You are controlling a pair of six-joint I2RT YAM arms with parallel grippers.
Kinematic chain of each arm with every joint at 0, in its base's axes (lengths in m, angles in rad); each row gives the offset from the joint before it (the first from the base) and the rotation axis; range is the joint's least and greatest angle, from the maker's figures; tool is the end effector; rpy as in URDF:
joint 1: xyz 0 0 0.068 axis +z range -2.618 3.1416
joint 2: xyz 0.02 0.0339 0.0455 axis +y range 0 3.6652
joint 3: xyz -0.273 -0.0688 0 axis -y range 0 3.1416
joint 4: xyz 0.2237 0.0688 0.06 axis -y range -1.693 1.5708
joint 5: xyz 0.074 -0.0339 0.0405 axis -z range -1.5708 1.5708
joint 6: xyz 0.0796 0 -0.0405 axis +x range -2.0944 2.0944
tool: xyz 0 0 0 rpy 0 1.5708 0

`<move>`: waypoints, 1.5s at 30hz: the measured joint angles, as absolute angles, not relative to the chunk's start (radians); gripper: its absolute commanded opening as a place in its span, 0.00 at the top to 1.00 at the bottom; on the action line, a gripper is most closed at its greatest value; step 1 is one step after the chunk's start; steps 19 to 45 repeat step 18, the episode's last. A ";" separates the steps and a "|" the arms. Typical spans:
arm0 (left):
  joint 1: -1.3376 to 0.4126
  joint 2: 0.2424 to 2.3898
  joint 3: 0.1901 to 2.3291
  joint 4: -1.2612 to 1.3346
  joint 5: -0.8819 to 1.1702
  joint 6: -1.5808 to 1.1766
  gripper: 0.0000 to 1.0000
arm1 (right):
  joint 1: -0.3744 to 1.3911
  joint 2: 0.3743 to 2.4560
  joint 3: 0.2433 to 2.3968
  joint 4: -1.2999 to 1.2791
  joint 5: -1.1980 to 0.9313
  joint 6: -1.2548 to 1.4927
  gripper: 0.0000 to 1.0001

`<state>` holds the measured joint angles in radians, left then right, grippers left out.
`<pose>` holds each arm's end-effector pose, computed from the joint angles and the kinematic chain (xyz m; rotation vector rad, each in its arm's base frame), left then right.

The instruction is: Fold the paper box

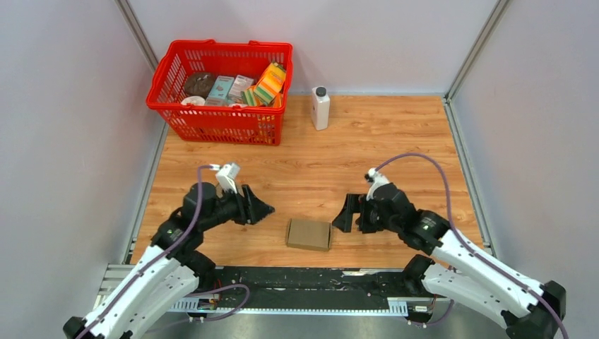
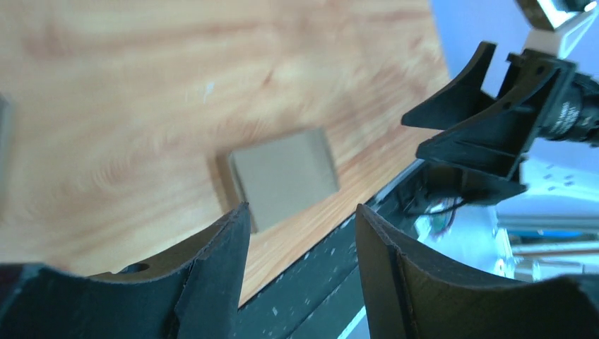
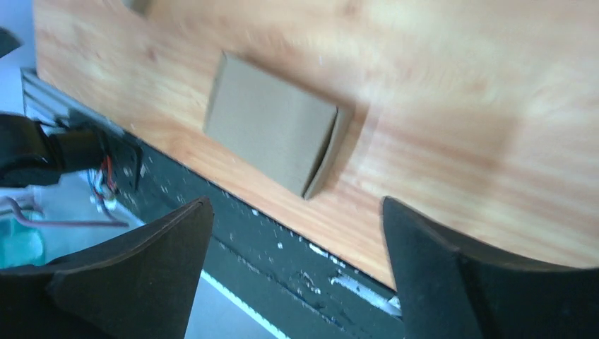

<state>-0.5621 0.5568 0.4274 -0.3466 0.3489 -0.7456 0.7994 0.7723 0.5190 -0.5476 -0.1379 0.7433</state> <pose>0.1125 -0.1030 0.2202 0.0340 2.2263 -1.1305 0.1054 0.1241 0.1963 -0.1429 2.5487 0.8471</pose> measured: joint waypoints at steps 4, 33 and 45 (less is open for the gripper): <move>-0.561 0.519 0.693 -0.478 0.266 -0.649 0.36 | 0.799 0.716 0.722 -0.673 0.040 0.654 0.00; -0.561 0.422 0.992 -0.514 0.188 -0.478 0.36 | 0.799 0.324 1.067 -0.733 0.448 0.373 0.00; -0.561 0.422 0.992 -0.514 0.188 -0.478 0.36 | 0.799 0.324 1.067 -0.733 0.448 0.373 0.00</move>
